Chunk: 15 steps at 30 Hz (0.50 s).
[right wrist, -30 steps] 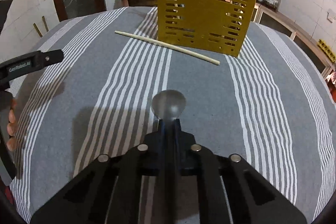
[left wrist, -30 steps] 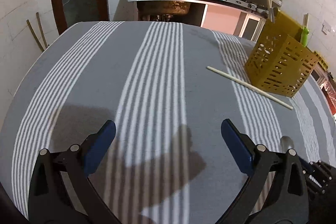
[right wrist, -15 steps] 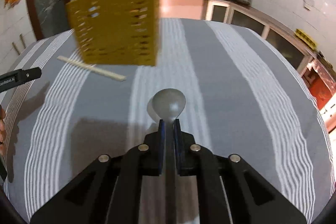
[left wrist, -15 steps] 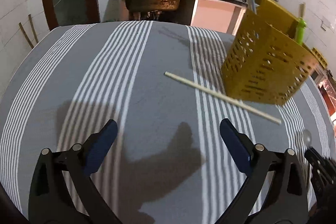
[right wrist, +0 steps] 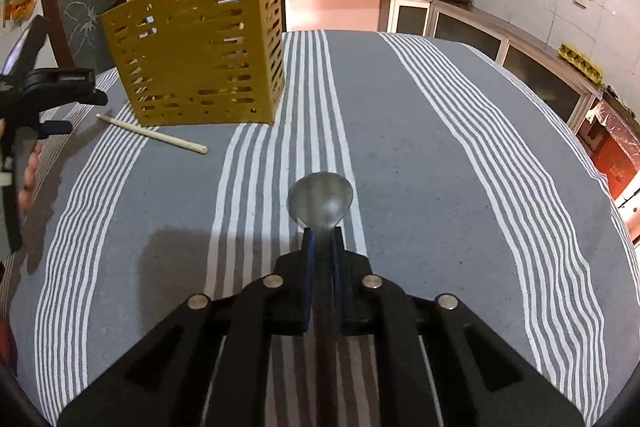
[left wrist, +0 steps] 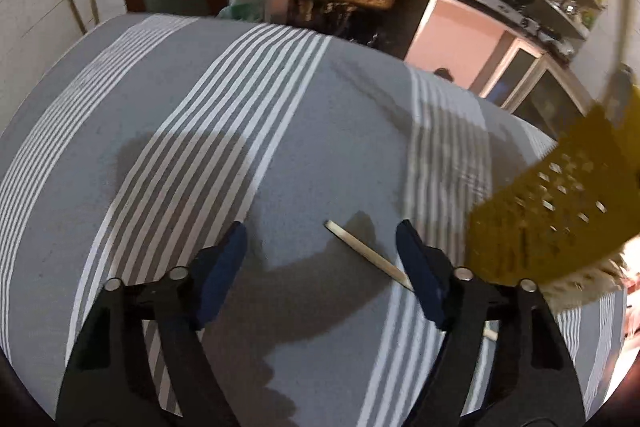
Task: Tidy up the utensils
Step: 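Move the open left tool over the loose wooden chopstick on the cloth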
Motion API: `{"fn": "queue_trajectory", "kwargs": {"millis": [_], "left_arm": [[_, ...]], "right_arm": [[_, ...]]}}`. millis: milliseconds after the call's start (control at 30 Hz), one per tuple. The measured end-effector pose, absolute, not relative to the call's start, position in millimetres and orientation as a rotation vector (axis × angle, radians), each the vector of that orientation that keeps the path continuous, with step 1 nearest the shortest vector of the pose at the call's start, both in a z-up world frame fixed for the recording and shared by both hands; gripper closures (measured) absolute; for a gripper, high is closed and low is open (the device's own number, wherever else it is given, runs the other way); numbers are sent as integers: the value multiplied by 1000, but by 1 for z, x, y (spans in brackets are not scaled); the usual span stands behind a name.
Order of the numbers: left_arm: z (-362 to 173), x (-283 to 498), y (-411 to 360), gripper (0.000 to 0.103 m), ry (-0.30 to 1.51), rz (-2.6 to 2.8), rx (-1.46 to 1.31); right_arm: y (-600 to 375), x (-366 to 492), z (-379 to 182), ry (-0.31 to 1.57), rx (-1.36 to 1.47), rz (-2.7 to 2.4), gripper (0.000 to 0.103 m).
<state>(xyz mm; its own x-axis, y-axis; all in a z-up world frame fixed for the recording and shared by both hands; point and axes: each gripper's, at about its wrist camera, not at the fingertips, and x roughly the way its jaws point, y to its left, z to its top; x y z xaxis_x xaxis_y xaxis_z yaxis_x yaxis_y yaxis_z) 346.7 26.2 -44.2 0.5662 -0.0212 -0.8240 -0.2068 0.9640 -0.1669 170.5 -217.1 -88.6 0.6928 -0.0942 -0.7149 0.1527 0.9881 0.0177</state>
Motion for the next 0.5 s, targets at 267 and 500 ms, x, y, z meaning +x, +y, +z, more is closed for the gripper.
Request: {"fn": "queue_trajectory", "kwargs": {"millis": [267,500], "left_arm": [[-51,352,16,59,977,114,-205],[-55,350,25,103,967,95,-164]], "right_arm": [[-219,171,-91,796,85,-137,94],[-220,170,-91,795,93,-136,94]]}}
